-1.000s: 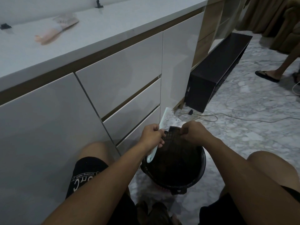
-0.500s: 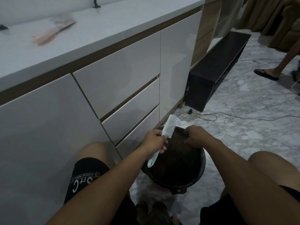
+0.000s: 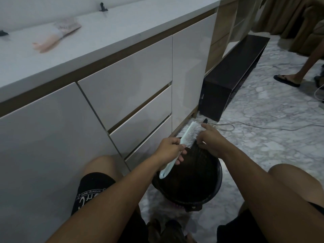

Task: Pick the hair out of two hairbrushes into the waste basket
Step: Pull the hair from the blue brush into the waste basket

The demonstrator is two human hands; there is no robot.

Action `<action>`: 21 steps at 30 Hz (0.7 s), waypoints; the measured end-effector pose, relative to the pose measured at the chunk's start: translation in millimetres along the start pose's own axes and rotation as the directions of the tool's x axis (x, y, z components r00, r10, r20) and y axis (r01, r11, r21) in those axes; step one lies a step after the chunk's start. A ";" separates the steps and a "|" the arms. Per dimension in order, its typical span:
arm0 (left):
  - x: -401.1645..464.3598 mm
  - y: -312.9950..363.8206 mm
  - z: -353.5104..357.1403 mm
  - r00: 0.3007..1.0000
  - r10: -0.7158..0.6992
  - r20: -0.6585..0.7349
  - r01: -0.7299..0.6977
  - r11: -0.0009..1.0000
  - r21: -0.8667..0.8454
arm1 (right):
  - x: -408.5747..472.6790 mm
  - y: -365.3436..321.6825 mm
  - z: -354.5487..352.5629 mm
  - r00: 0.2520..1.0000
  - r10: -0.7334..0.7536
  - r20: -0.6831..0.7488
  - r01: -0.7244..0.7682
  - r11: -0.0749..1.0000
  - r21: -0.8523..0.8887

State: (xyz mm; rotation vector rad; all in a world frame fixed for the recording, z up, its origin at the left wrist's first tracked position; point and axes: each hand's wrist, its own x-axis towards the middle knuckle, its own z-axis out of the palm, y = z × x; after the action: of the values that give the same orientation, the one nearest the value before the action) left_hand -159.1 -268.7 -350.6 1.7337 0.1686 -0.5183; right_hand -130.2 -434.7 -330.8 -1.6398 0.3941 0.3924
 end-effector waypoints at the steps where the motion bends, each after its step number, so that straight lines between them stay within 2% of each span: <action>1: -0.2 2.3 -0.6 1.000 0.001 0.005 -0.001 1.000 -0.005 | -1.1 -1.4 -0.2 1.000 0.013 0.021 -0.014 0.999 0.040; 4: 0.5 5.7 -2.2 1.000 0.012 0.003 -0.012 1.000 -0.021 | -1.0 -0.7 -1.9 0.995 0.017 0.097 -0.020 0.999 0.032; 6: 1.3 6.6 -3.4 1.000 0.022 -0.022 -0.022 0.999 -0.036 | -1.1 0.8 -2.9 0.995 0.007 0.099 -0.006 1.000 -0.005; 9: 2.0 7.3 -4.9 0.998 0.026 -0.064 -0.028 0.999 -0.040 | 3.3 6.0 -4.5 0.995 -0.081 0.061 0.090 0.984 -0.154; 12: 1.6 5.8 -4.9 0.994 0.029 -0.103 -0.031 0.999 -0.020 | 12.6 13.1 -8.5 0.987 -0.159 0.001 0.148 0.919 -0.364; 16: 1.9 2.5 -3.2 0.975 0.046 -0.217 -0.048 0.999 -0.006 | 12.7 15.8 -13.8 0.986 -0.167 -0.030 0.114 0.784 -0.611; 18: 2.8 2.3 -5.6 0.958 0.063 -0.281 -0.059 0.998 0.023 | 10.0 17.2 -14.6 0.985 -0.168 -0.033 0.103 0.735 -0.670; 21: 2.5 3.1 -8.6 0.960 0.071 -0.271 -0.061 0.997 0.048 | 11.1 21.1 -14.1 0.982 -0.180 -0.053 0.097 0.728 -0.679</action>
State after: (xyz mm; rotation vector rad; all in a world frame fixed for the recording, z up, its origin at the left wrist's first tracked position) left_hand -153.5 -261.6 -347.7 1.8387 0.2964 -0.2330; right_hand -130.1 -451.2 -353.1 -2.4064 0.2129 0.3456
